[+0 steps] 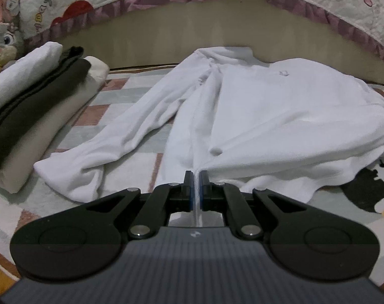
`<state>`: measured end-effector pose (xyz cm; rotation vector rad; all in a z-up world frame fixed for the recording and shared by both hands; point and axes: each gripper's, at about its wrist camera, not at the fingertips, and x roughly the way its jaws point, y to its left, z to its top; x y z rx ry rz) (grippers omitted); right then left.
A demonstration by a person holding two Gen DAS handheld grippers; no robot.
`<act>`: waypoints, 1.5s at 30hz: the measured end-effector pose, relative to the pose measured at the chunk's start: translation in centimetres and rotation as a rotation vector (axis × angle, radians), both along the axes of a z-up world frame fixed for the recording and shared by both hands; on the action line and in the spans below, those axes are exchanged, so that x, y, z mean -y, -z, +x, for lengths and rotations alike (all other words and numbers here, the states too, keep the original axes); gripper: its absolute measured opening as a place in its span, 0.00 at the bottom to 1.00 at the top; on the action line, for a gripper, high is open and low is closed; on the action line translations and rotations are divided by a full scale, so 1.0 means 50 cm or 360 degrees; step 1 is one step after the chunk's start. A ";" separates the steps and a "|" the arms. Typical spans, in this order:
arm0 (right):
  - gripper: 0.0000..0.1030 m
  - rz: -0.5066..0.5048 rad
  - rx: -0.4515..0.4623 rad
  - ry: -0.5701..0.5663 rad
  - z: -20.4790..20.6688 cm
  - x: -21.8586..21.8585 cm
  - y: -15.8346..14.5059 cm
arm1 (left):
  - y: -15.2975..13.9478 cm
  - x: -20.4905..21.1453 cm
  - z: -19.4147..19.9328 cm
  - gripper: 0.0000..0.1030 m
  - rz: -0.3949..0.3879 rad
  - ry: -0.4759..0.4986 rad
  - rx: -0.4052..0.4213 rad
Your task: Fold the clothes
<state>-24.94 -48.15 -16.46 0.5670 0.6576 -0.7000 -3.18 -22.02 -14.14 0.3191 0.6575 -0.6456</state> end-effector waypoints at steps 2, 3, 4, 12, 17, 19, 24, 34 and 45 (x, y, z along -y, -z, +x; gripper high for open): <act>0.07 -0.0013 -0.0002 0.0002 -0.004 -0.010 -0.004 | -0.004 -0.004 -0.002 0.04 0.0009 -0.0029 0.0017; 0.07 -0.0001 0.0011 0.0005 -0.007 -0.010 -0.005 | -0.006 -0.006 -0.003 0.04 0.0014 -0.0043 0.0026; 0.07 0.0011 0.0025 0.0007 -0.011 -0.010 -0.005 | -0.013 -0.010 -0.006 0.04 0.0011 -0.0059 0.0042; 0.03 -0.0185 -0.0067 0.0002 -0.058 -0.046 -0.061 | -0.087 -0.071 -0.030 0.04 -0.0128 -0.0222 0.0118; 0.02 -0.0263 -0.0003 0.0002 -0.104 -0.073 -0.102 | -0.094 -0.105 -0.038 0.04 -0.0157 -0.0317 0.0092; 0.02 -0.0252 -0.0020 -0.0018 -0.099 -0.079 -0.093 | -0.087 -0.105 -0.034 0.04 -0.0141 -0.0344 0.0089; 0.02 -0.0178 -0.0052 -0.0055 -0.076 -0.087 -0.065 | -0.080 -0.098 -0.039 0.04 -0.0115 -0.0357 0.0132; 0.03 -0.0053 -0.0072 -0.0034 -0.066 -0.084 -0.040 | -0.069 -0.098 -0.035 0.04 -0.0104 -0.0388 0.0106; 0.07 0.0151 -0.0093 -0.0204 -0.017 -0.128 -0.001 | -0.048 -0.077 -0.043 0.04 0.0031 -0.0372 0.0156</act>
